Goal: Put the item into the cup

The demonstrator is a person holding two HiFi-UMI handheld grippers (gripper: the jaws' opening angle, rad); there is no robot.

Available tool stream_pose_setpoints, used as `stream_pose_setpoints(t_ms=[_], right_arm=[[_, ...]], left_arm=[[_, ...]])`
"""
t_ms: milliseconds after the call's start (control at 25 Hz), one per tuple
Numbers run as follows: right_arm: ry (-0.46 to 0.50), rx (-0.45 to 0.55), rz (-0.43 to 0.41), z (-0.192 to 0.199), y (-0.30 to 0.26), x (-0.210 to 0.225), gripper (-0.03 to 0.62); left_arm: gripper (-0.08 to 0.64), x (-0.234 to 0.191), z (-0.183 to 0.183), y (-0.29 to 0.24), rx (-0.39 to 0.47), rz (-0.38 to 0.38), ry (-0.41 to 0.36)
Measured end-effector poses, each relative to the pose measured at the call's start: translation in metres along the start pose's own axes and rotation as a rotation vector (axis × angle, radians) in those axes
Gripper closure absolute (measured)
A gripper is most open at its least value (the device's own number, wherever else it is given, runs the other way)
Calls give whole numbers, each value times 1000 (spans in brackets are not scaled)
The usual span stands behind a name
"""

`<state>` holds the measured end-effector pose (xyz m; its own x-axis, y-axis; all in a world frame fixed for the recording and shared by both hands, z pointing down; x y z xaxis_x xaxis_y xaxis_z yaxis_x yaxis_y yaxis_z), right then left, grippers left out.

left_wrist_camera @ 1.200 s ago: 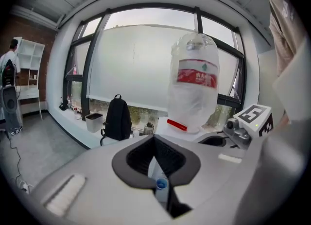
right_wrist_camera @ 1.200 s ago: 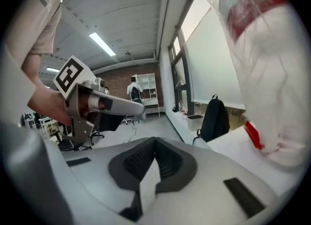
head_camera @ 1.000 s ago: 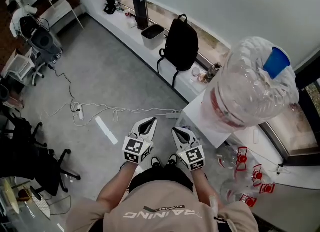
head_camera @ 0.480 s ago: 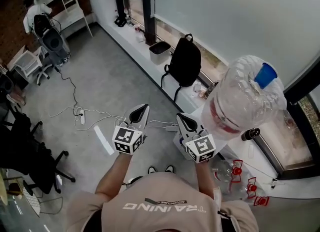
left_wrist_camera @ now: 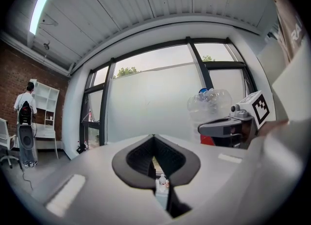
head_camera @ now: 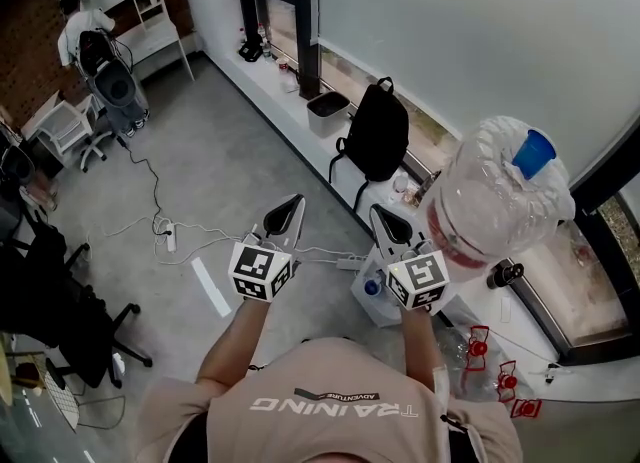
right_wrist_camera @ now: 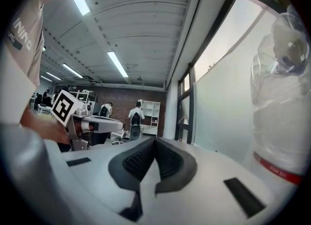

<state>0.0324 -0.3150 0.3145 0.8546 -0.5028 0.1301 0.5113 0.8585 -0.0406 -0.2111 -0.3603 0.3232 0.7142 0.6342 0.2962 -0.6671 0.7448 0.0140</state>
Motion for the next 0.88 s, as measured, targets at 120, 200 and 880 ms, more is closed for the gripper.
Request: stream_pose_setpoints(t_ms=[120, 200, 880], right_arm=[[6, 5, 10, -2, -2, -2, 581], [0, 1, 12, -2, -3, -3, 581], [48, -31, 2, -4, 1, -20, 581]], left_arm=[[552, 1, -2, 0, 2, 15, 4], [552, 1, -2, 1, 2, 21, 2], [552, 1, -12, 14, 4, 28, -2]])
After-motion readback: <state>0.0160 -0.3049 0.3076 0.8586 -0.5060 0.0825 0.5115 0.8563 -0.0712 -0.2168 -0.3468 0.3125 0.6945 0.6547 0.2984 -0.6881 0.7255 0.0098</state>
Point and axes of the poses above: the fingertips, and each gripper's own axes: y backward along the fingers, x to its right, z out of its underside, the point moved 10 cm from there along y, backward along the fingers, and after that the axes turned 15 degrees about -y, right-handed, at the moved point
